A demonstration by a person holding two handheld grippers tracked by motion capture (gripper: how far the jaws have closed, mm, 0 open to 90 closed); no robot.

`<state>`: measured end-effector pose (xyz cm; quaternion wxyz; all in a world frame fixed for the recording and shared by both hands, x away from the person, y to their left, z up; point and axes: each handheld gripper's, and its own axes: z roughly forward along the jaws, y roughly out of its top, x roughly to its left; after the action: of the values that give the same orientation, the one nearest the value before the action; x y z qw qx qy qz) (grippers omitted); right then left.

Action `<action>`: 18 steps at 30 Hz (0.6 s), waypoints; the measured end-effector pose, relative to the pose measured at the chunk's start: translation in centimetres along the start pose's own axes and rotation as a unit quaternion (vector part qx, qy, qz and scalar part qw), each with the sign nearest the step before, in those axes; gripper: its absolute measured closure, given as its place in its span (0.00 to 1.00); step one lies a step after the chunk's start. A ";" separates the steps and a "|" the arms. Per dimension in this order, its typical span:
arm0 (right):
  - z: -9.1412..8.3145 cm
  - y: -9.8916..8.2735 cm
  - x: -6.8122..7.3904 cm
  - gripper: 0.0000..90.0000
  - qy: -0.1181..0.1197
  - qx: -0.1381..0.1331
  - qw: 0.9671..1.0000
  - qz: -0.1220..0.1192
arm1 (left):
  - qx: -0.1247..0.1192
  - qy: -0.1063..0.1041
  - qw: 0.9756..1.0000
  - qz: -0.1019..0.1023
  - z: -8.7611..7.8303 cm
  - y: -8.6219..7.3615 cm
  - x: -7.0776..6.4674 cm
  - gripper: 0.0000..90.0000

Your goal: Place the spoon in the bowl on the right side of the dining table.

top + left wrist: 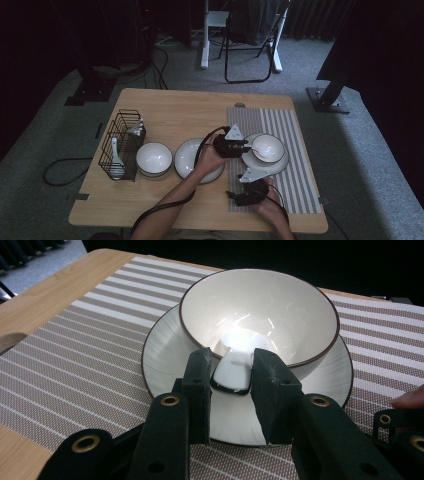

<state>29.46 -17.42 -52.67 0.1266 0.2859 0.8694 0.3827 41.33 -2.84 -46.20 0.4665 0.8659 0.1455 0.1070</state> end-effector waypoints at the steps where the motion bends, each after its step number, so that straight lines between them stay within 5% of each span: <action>1: 0.0 0.0 0.0 0.26 0.000 0.000 1.000 0.000 | 0.000 0.000 1.000 -0.001 -0.1 0.0 0.1 0.78; 18: 0.0 0.0 0.0 0.26 -0.001 0.000 1.000 0.000 | -0.015 0.002 1.000 -0.001 -2.9 0.4 0.7 0.77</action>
<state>29.46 -17.41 -52.67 0.1270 0.2862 0.8694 0.3823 41.07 -0.52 -44.24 0.4796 0.8583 0.1452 0.1107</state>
